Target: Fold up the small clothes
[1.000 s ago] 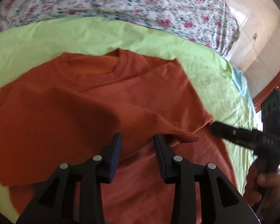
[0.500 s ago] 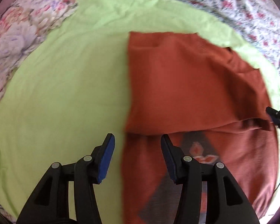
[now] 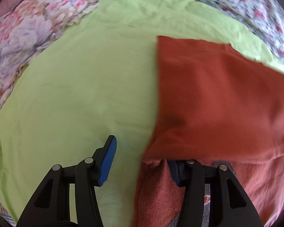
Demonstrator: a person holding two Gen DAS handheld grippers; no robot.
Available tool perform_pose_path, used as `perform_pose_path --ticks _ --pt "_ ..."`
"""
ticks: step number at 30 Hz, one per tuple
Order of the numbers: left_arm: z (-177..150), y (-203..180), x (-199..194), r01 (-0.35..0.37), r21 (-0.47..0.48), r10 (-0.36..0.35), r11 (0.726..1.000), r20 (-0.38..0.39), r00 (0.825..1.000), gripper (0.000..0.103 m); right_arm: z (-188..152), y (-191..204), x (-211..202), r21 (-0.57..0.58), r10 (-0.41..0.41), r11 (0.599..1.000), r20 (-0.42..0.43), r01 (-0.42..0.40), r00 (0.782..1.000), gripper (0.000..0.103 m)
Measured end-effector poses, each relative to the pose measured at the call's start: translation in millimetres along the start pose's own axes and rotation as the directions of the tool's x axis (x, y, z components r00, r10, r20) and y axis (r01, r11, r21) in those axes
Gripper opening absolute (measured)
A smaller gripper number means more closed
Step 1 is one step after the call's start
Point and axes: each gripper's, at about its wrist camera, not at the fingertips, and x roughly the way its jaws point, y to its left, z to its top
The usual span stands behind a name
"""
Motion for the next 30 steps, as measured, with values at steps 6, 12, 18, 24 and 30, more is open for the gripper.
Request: perform_pose_path --ticks 6,12,18,24,30 --pt "0 0 1 0.008 -0.013 -0.008 1.0 -0.004 1.0 0.053 -16 -51 30 0.089 -0.048 0.994 -0.131 0.06 0.99 0.005" --pt "2 1 2 0.01 -0.028 -0.01 1.0 -0.015 1.0 0.053 -14 -48 45 0.07 -0.075 0.994 -0.124 0.084 0.989 0.005" --pt "1 -1 5 0.001 -0.03 -0.002 1.0 -0.025 1.0 0.054 -14 -45 74 -0.005 -0.153 0.988 -0.169 0.155 0.974 0.005" --pt "-4 -2 -4 0.017 -0.005 -0.017 1.0 -0.029 0.999 0.053 -19 -57 78 0.072 -0.138 0.985 -0.187 0.154 0.973 0.009" --pt "-24 6 -23 0.075 0.006 -0.075 0.997 -0.054 0.996 0.052 -30 -49 30 0.099 -0.093 0.989 -0.128 0.106 0.987 0.01"
